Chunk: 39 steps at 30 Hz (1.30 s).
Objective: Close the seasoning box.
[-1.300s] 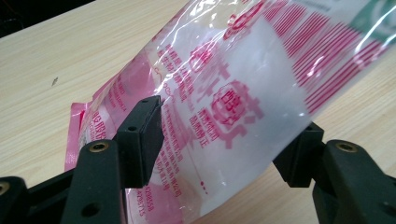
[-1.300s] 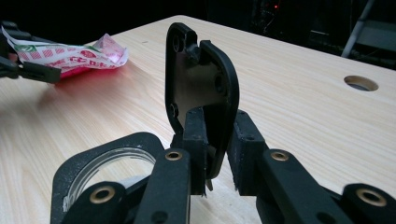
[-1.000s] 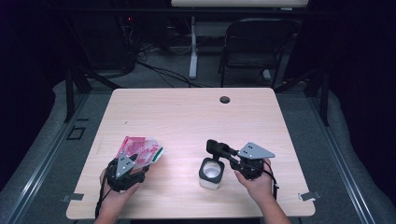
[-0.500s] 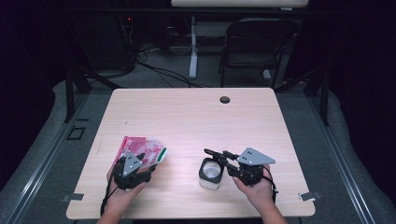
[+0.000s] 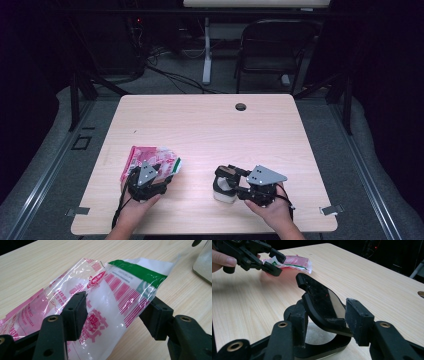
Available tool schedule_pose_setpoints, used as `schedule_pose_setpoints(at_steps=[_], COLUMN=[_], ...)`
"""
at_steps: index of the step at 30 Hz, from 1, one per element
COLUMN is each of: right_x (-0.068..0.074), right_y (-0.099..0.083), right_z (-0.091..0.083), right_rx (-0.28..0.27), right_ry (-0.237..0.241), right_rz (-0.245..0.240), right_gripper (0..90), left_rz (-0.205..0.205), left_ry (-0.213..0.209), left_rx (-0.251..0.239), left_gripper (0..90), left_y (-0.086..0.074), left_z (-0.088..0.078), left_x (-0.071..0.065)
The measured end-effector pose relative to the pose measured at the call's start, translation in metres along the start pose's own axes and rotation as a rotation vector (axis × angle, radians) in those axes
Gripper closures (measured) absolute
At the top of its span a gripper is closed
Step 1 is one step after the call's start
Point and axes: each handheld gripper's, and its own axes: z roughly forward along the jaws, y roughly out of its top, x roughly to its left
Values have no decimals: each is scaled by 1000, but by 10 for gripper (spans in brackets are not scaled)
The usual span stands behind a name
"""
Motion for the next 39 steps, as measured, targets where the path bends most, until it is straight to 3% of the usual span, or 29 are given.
schedule_pose_setpoints(at_steps=[10, 21, 30, 39], right_x=[3, 12, 1, -16], right_y=[1, 7, 6, 2], right_z=[0, -1, -5, -13], right_rx=[13, -14, -65, -90], right_ry=[6, 26, 34, -43], right_rz=[0, 1, 100, 172], right_gripper=[487, 414, 417, 419], left_rz=[-3, 6, 5, 23], left_ry=[0, -10, -35, -66], left_rx=[-8, -20, -27, -54], left_gripper=[403, 402, 402, 402], left_y=[1, 4, 6, 13], left_z=[-1, -5, -6, -10], left_x=[0, -5, -9, -15])
